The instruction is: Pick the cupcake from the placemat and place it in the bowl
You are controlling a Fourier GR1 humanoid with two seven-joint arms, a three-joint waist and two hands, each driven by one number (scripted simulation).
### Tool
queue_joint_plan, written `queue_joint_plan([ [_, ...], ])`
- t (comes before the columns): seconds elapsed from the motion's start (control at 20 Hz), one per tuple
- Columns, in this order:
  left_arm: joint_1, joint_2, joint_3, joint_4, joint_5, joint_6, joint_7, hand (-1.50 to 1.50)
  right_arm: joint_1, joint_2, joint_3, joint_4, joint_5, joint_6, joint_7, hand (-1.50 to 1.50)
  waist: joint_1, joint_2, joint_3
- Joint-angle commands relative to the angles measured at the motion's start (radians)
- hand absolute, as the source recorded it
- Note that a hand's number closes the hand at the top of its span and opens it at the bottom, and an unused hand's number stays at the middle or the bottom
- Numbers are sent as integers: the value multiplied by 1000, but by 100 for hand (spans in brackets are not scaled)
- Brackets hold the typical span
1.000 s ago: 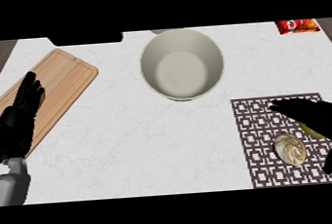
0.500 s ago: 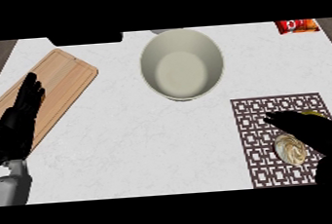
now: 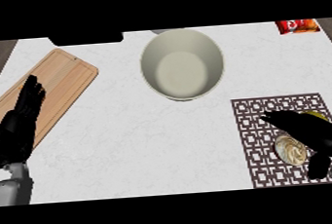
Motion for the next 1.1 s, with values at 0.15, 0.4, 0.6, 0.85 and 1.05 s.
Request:
queue_joint_plan([
  [0.15,10,-23,12,-28,9,-24,16,0,-54,71,50,101,49,22,-56,150,2,0,0],
  [0.4,-5,-23,26,0,-9,-27,-9,0,-56,120,40,187,70,-84,-109,150,2,1,0],
  [0.6,-43,-16,46,13,-14,-23,26,0,-106,113,3,237,74,-81,-139,150,3,1,0],
  [0.85,-61,-22,10,38,-27,-38,18,0,-206,539,139,97,156,-5,337,150,36,4,-2],
  [1.05,-71,-50,-17,40,-19,-50,-6,0,-315,549,210,86,78,-60,560,150,88,8,-1],
])
